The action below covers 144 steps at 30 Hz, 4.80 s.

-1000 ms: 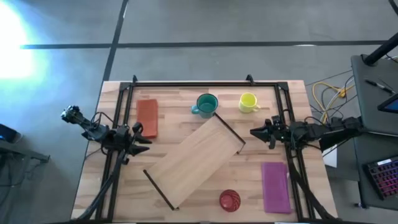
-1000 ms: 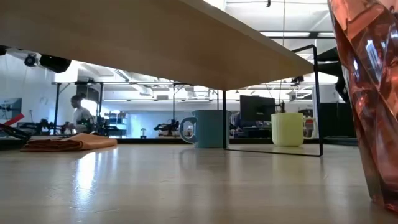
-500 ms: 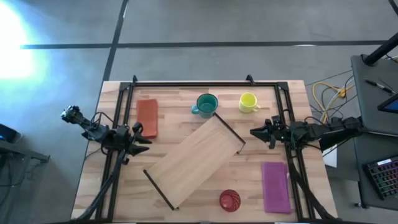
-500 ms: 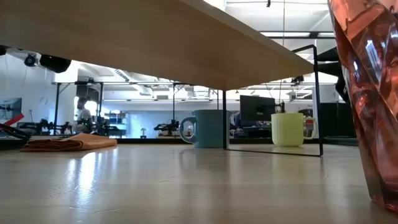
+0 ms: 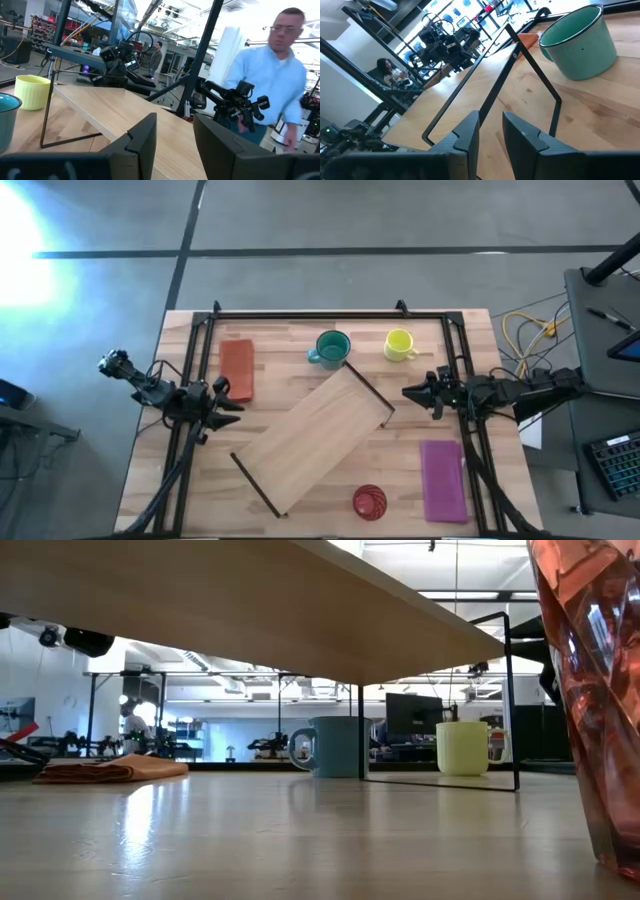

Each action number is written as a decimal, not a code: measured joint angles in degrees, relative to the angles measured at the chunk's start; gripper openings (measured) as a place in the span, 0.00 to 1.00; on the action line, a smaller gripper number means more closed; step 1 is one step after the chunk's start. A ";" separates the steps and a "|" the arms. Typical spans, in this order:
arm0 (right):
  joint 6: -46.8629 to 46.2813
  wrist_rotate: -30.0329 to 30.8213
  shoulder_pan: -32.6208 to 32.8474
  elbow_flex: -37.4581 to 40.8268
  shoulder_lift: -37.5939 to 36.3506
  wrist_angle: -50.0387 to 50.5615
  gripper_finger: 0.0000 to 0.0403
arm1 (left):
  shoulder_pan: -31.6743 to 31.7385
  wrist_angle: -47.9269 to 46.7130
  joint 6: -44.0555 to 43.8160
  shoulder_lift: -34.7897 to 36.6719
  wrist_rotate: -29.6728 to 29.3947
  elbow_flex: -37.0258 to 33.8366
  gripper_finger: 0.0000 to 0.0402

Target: Stack small to large cups/mugs on shelf

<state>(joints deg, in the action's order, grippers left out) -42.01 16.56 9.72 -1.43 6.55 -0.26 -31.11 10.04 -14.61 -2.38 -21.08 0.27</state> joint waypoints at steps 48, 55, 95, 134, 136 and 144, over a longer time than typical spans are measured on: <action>1.04 0.09 -31.19 -76.12 56.48 67.61 0.16 | 0.00 0.72 1.03 -0.01 -2.33 0.00 0.29; 3.82 -22.37 -51.50 -62.63 52.54 55.35 0.13 | 0.00 5.61 3.08 -0.01 -4.84 0.00 0.29; 22.31 -17.80 -62.36 -57.53 82.28 48.45 0.45 | 0.00 8.61 -10.51 -0.01 -27.60 -0.02 0.29; -30.17 -0.02 -6.35 -105.52 80.33 79.08 0.03 | 0.00 9.11 -10.45 0.00 -27.45 -0.02 0.29; -34.27 1.25 -2.89 -108.74 84.08 83.57 0.03 | 0.00 9.19 -10.45 -0.01 -27.44 -0.02 0.29; -41.15 -1.75 1.42 -116.89 95.04 88.15 0.03 | 0.00 9.19 -10.52 0.00 -27.38 -0.02 0.29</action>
<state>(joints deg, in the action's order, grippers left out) -83.16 14.81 11.14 -118.32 101.58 87.89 -31.11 19.24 -25.13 -2.38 -48.46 0.25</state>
